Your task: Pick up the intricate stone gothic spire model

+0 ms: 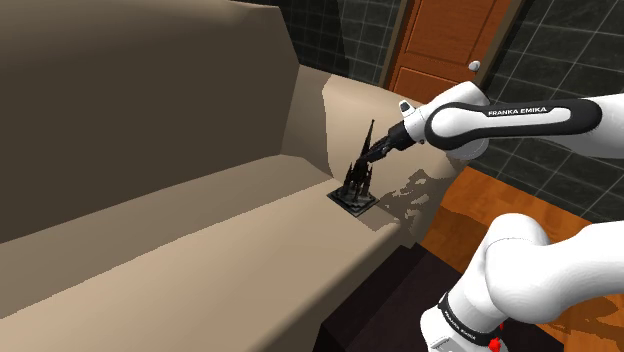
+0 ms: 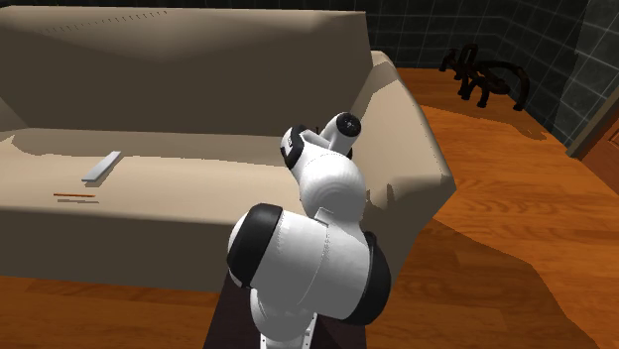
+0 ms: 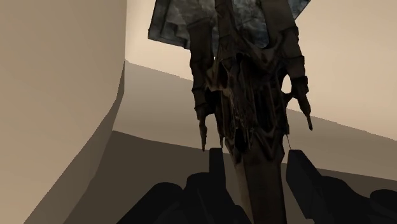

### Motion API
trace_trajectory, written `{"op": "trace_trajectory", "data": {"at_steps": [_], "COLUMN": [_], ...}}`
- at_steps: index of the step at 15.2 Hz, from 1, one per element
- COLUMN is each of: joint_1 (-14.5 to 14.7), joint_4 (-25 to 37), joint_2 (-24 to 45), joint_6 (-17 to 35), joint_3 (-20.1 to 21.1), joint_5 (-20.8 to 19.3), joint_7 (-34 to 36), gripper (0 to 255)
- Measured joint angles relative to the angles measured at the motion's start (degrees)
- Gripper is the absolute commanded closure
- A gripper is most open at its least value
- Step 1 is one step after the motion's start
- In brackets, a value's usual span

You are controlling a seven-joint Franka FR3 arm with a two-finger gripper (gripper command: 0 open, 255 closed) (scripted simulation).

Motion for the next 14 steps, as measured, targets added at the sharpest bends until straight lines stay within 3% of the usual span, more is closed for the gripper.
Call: {"op": "trace_trajectory", "data": {"at_steps": [7, 14], "joint_1": [0.1, -1.0], "joint_4": [0.1, 3.2], "joint_2": [0.1, -1.4], "joint_6": [0.1, -4.7], "joint_3": [0.0, 2.3], "joint_5": [0.0, -0.4], "joint_7": [0.0, 2.2], "gripper": [255, 255]}}
